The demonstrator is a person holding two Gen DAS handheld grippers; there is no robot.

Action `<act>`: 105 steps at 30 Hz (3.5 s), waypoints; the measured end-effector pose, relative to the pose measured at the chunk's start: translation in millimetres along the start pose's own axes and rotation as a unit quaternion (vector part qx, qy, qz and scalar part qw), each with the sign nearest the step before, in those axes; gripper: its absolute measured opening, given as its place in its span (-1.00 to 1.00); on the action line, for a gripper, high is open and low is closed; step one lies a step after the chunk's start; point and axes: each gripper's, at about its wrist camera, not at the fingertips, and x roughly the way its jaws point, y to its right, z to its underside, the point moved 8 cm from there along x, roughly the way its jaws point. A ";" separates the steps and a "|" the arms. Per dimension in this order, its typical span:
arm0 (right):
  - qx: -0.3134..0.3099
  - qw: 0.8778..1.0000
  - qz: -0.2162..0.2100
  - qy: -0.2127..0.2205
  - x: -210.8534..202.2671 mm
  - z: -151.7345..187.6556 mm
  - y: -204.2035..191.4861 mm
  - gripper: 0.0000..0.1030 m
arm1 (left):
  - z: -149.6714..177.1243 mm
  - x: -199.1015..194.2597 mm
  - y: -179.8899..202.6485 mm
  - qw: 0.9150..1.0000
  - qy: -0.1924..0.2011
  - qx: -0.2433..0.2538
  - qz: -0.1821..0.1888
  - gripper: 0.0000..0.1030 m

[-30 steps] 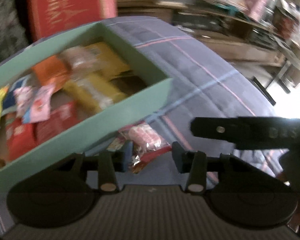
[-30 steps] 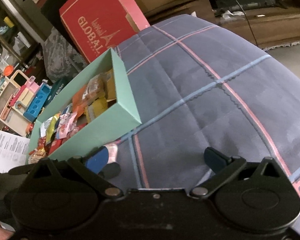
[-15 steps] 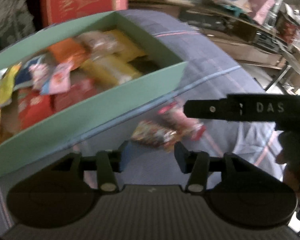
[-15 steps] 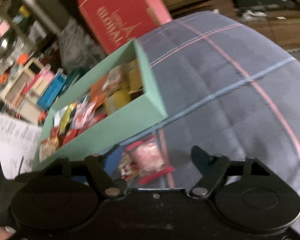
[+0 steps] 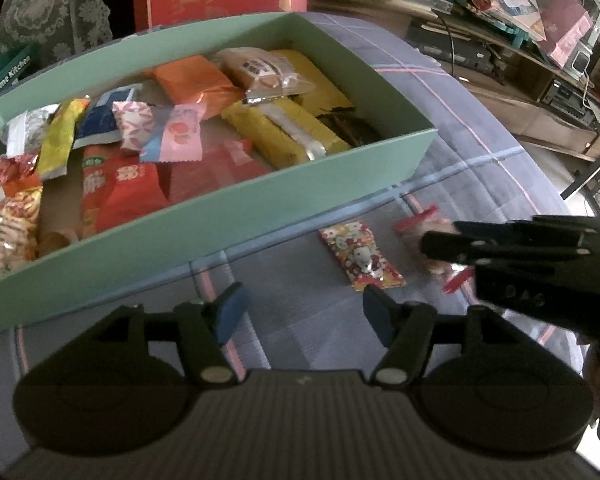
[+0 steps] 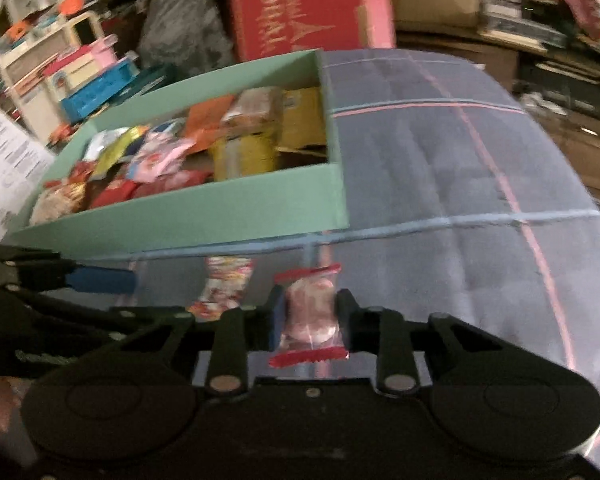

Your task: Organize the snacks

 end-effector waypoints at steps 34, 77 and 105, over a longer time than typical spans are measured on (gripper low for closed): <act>0.044 0.999 -0.004 0.019 -21.9 23.5 11.3 -0.54 | 15.2 -13.4 -19.4 0.999 0.002 0.007 -0.047 -0.57; 0.034 0.994 -0.089 0.051 26.5 -134.0 -100.8 0.63 | -70.3 -57.5 -180.1 0.984 0.092 -0.105 -0.114 0.67; 0.002 0.998 -0.061 0.035 -54.7 -74.6 -107.3 1.00 | -0.8 -128.6 -140.6 0.982 0.090 -0.097 -0.133 1.00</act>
